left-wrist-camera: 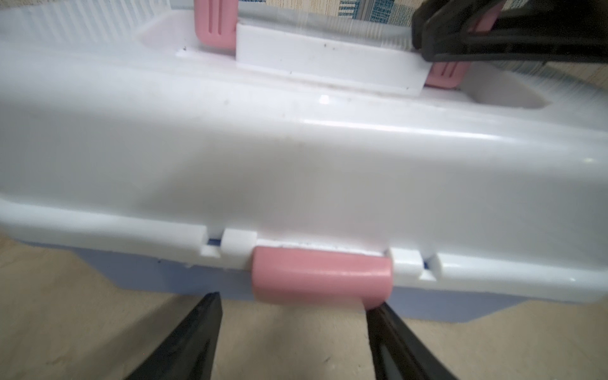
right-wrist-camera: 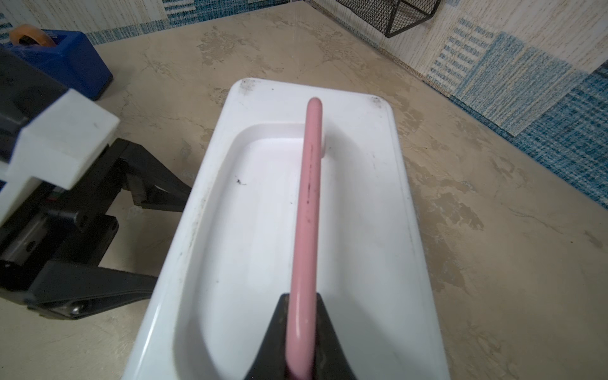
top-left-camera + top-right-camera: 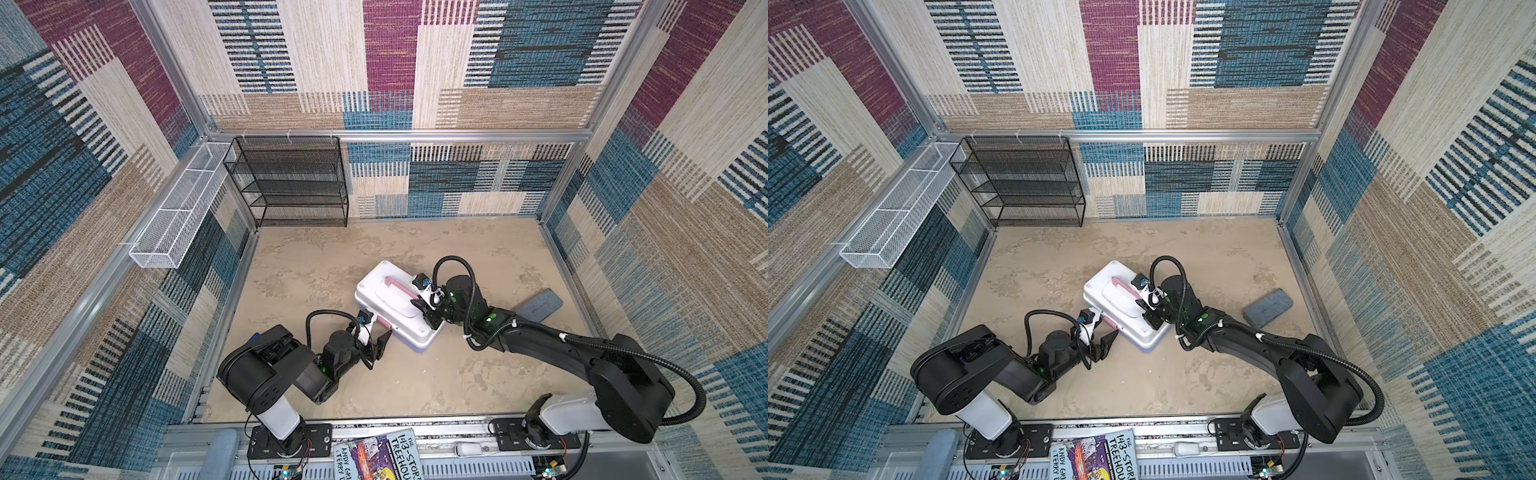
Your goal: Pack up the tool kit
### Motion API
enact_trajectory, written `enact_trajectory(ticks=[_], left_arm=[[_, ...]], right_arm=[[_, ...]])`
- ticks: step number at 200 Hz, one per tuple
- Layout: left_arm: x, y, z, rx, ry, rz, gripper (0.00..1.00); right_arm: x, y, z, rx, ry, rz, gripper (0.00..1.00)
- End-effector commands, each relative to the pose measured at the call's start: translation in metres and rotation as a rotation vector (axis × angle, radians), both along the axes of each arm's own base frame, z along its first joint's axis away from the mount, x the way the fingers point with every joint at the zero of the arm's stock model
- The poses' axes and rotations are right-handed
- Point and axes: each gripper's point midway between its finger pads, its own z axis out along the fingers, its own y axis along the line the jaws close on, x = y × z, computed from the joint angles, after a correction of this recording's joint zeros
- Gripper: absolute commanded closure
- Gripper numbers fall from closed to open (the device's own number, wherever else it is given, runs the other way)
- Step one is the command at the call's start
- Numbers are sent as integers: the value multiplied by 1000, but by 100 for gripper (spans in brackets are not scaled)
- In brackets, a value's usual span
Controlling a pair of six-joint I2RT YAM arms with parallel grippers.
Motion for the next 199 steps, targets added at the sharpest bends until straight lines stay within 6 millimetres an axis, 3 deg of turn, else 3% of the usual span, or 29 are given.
enact_trajectory(ticks=[1, 199], left_arm=[[5, -3, 13, -21, -57, 1, 29], [4, -8, 7, -17, -51, 4, 33]], right_arm=[[-5, -21, -28, -113, 69, -58, 86], [-4, -21, -28, -119, 73, -59, 85]])
